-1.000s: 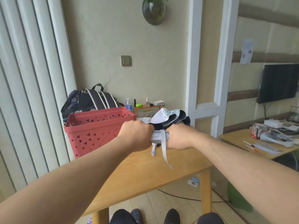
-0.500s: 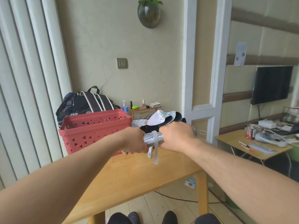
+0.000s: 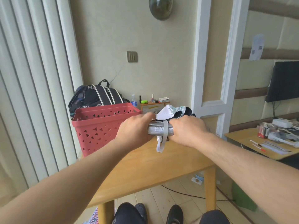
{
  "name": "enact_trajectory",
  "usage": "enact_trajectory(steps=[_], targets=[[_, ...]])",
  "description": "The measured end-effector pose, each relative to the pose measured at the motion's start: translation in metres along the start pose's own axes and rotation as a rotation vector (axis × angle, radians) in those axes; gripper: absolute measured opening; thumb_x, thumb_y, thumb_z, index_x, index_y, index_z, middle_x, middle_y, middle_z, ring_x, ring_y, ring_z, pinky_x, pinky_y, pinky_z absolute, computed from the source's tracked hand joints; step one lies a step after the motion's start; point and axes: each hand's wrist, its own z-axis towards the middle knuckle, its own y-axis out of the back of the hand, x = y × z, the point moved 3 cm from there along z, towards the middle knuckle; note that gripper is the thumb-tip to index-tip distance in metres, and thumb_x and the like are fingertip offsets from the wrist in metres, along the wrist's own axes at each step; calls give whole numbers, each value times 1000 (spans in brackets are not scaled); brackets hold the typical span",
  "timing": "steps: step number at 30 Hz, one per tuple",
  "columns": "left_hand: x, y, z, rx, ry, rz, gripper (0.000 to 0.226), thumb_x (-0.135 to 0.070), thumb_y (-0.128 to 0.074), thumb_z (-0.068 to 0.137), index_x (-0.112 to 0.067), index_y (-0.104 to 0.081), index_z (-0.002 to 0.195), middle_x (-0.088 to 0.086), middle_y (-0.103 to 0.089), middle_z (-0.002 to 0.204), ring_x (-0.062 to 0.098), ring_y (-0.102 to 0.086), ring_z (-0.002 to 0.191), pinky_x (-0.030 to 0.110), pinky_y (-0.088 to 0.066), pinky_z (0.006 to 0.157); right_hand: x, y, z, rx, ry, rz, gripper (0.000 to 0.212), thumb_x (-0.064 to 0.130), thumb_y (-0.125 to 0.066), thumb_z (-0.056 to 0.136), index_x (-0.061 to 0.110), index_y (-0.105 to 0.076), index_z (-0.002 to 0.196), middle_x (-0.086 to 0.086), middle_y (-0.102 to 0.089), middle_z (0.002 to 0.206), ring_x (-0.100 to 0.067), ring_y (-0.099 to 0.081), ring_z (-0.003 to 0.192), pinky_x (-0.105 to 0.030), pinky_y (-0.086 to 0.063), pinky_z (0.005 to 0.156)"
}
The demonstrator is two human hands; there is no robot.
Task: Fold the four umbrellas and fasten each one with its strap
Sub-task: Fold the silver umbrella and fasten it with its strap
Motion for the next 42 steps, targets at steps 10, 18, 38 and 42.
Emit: enact_trajectory(steps=[10,18,38,42], targets=[[-24,-55,-53,253,821,-1426,57,-3,-53,76,-23,-72,126,-6,-73,128,13,-60,125,38,-45,107,4,21,12,-151,-28,-127,18,32,-59,93,28,-56,110,1,-66,99,-32,-64,88,-32,-35,57],[-37,-53,-47,217,576,-1505,25,-40,-65,100,-19,-78,103,1,-74,113,23,-59,105,42,-39,99,2,46,16,-193,-23,-140,20,40,-56,96,27,-56,111,-2,-70,105,-34,-68,96,-34,-38,64],[-21,-15,-36,272,388,-1723,24,-17,-76,89,-10,-58,74,20,-62,95,36,-65,87,50,-50,103,22,-15,-25,1224,42,1670,38,41,-79,69,16,-52,78,-8,-53,74,-13,-50,40,-21,-46,47],[-20,-8,-28,121,470,-1491,28,-25,-89,81,-15,-67,67,15,-64,75,29,-57,68,43,-51,76,20,-19,-23,972,-99,1602,45,45,-75,82,9,-57,102,-13,-61,74,-32,-67,66,-40,-56,70]])
